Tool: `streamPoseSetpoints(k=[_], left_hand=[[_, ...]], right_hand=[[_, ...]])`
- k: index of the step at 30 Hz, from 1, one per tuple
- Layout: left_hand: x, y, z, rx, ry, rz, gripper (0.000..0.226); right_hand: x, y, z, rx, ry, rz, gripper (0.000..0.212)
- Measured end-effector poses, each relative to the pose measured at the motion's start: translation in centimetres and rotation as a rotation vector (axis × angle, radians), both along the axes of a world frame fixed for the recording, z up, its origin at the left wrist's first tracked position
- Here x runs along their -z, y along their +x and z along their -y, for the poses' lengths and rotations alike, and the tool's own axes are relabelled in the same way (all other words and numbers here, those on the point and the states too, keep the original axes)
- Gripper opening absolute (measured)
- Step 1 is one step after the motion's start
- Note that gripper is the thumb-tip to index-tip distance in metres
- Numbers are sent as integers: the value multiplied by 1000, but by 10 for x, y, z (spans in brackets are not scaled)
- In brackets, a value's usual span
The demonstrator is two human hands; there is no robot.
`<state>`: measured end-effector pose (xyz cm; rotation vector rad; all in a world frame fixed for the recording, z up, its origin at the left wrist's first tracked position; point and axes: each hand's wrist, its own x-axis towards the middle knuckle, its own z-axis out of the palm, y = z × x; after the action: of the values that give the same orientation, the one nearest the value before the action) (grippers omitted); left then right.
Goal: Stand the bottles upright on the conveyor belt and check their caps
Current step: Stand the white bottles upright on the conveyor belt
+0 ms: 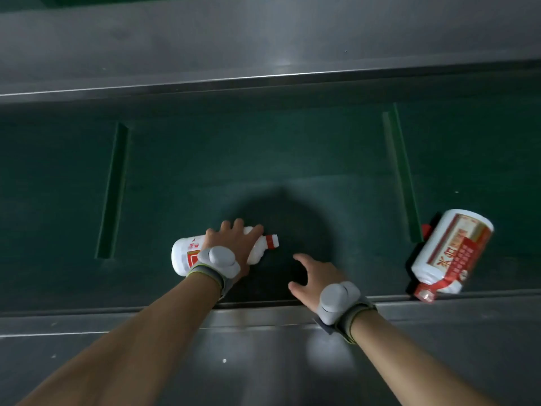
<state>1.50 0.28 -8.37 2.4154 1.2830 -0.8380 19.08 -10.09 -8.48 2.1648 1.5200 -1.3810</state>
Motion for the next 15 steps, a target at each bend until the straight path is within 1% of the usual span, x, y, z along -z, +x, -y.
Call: streamPoseSetpoints(k=[2,5,7,10,13,15], left_hand=[[2,11,8,39,11,16,77],[5,32,18,64,-13,13,78],[6,47,24,78,-25,18,79],[6,70,32,109,-20,45,79],[0,85,33,110,14,121,76],[-10,89,28,67,46,221,75]], right_hand=[[-7,25,10,41,21,73,59],[-17,59,25,101,8,148,56],[-23,76,34,19,12,220,53],[-28,98,46,-218,18,364,46],[-31,113,53,-264,13,459,39],[-32,118,53,-274,23,470,38]])
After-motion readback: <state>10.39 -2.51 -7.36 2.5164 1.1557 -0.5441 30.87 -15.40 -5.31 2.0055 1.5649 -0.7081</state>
